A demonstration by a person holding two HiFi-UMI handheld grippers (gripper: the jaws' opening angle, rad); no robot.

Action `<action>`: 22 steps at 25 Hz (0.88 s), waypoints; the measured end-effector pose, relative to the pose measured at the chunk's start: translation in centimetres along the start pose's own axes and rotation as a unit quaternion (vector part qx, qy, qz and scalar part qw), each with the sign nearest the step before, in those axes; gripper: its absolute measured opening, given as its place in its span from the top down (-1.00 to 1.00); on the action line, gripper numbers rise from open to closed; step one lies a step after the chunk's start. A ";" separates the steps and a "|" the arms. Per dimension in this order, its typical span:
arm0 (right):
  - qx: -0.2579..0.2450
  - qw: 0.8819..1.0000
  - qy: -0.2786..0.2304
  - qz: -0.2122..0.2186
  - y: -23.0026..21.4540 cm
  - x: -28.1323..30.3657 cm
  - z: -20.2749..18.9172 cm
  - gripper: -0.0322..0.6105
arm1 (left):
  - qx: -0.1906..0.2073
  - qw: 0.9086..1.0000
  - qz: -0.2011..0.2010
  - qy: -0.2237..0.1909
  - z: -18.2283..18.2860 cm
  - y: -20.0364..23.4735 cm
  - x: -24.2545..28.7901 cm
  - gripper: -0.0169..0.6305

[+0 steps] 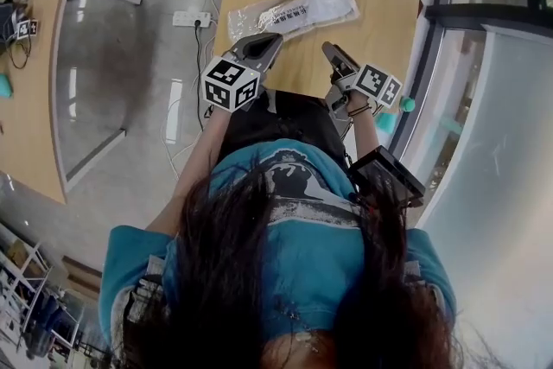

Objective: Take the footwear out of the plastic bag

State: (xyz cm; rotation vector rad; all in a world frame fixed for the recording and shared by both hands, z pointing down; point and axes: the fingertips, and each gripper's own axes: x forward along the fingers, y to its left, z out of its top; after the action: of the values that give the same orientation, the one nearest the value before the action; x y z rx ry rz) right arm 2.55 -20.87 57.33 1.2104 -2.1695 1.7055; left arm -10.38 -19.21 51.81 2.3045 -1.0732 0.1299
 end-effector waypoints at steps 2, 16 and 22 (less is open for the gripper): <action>0.023 1.000 0.006 0.002 -1.4 0.9 1.3 0.38 | -0.002 1.000 0.017 -0.006 0.4 0.1 0.1 0.94; 0.150 0.988 0.025 0.008 -8.2 5.9 6.6 0.25 | -0.024 0.994 0.108 -0.014 0.2 0.1 1.0 0.94; 0.184 0.982 0.037 0.029 -8.1 7.5 6.4 0.25 | -0.025 0.992 0.126 -0.006 -0.2 0.1 0.9 0.94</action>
State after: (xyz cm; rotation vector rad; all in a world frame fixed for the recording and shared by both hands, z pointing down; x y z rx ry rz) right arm 5.11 -30.55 65.31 1.1412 -1.9200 2.2108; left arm -9.81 -19.72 52.33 2.1211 -1.3550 0.1850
